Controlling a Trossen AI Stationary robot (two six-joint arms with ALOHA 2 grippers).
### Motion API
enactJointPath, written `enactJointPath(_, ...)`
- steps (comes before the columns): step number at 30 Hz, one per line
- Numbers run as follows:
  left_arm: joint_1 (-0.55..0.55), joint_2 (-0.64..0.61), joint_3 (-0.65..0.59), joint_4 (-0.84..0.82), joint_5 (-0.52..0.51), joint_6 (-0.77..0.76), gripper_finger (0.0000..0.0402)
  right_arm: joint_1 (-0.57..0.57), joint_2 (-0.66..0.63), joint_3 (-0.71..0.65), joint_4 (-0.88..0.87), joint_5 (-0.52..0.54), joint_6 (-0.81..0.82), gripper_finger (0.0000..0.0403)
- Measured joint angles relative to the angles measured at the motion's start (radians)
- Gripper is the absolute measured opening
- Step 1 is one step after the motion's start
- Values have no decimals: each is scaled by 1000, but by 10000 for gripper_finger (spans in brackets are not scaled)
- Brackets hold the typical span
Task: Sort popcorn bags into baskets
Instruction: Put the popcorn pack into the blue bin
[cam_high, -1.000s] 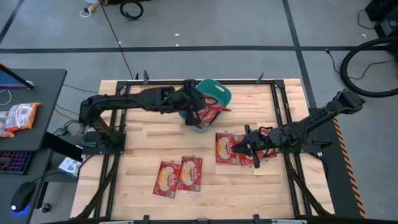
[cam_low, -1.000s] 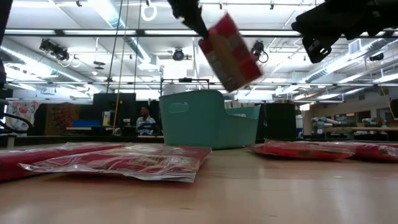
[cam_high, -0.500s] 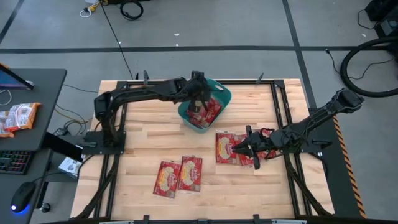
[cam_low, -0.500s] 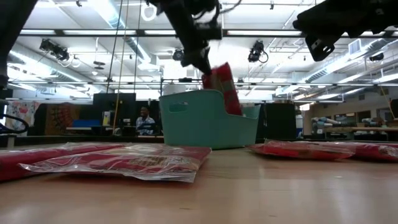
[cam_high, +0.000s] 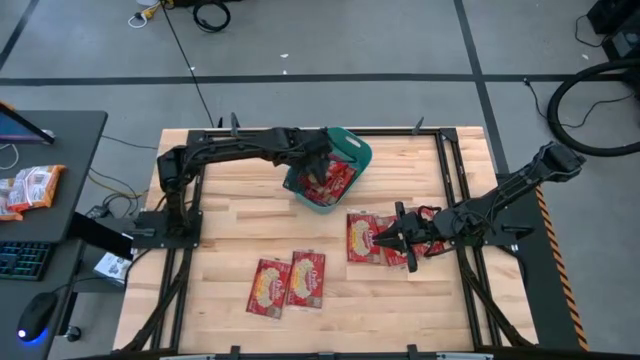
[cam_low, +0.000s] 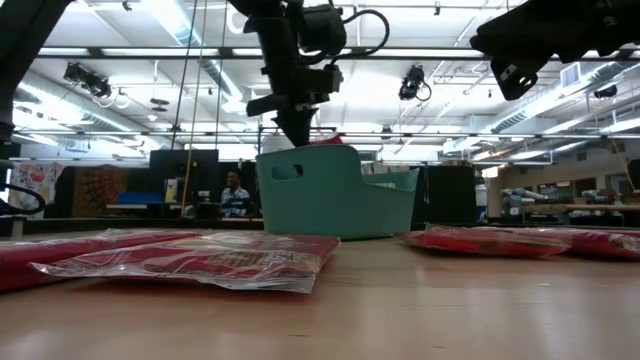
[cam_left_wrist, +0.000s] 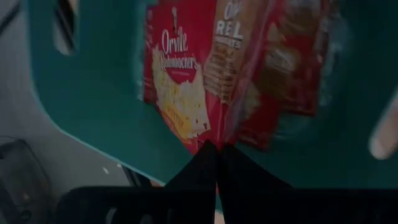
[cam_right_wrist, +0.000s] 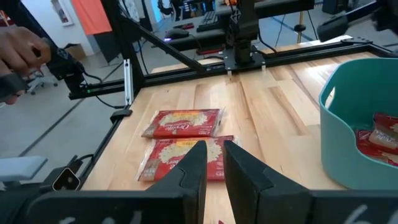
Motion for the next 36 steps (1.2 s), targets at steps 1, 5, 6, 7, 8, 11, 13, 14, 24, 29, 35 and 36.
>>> enactJointPath(1,-2,0,0,-16,0,-8,11,0,0,0,0,0,1,59)
enactJointPath(5,-10,0,0,-63,-4,-49,57,0,0,0,4,0,-1,59)
enactJointPath(6,-13,0,0,-60,-8,-61,72,0,0,0,7,0,-2,59)
enactJointPath(7,-17,0,0,-57,-9,-79,87,0,0,0,9,0,-2,59)
enactJointPath(8,-21,0,0,-57,-10,-90,103,0,0,0,9,0,-2,59)
enactJointPath(11,-43,-4,0,-64,-56,-172,142,0,0,0,9,0,-8,59)
enactJointPath(13,-62,-9,3,-86,-93,-238,158,0,0,0,8,0,-11,59)
enactJointPath(14,-73,-12,8,-119,-87,-266,162,-1,0,0,9,0,-17,59)
enactJointPath(24,-230,-44,39,-224,241,-643,156,-45,0,0,33,0,-87,59)
enactJointPath(29,-337,-42,39,-265,242,-773,156,-73,0,0,53,0,-129,59)
enactJointPath(35,-463,-32,39,-254,242,-1001,156,-111,0,0,113,0,-227,59)
enactJointPath(36,-484,-30,37,-257,237,-1042,156,-120,0,0,130,0,-249,59)
